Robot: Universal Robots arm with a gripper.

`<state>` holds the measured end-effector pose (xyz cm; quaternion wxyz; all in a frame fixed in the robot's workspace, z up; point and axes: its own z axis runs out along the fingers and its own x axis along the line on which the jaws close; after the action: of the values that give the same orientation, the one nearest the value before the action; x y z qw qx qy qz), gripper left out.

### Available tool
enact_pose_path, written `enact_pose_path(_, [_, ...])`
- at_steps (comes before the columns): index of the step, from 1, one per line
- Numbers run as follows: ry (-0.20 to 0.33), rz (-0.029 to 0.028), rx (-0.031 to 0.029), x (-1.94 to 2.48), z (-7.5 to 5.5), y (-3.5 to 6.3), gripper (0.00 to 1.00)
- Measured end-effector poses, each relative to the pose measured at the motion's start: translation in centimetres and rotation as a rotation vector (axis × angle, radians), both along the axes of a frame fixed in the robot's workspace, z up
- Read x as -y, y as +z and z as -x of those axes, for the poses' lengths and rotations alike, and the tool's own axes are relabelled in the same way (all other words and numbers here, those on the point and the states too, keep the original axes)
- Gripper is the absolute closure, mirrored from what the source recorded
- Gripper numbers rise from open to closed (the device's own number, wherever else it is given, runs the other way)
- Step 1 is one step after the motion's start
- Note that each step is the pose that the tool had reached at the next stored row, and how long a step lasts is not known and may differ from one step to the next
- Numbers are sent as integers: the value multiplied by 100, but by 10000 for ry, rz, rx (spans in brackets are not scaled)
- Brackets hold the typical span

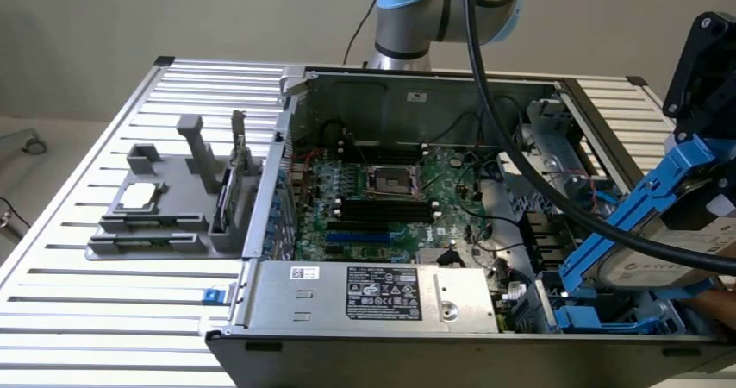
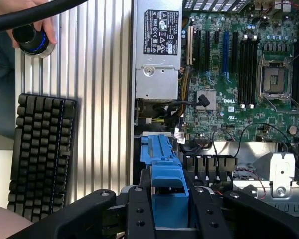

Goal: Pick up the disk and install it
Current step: 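Pick up the disk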

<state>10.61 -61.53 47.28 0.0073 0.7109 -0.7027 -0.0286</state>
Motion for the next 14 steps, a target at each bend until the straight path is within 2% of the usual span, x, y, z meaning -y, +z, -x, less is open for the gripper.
enact_pose_path(14, [0,-10,1,-3,0,-20,67])
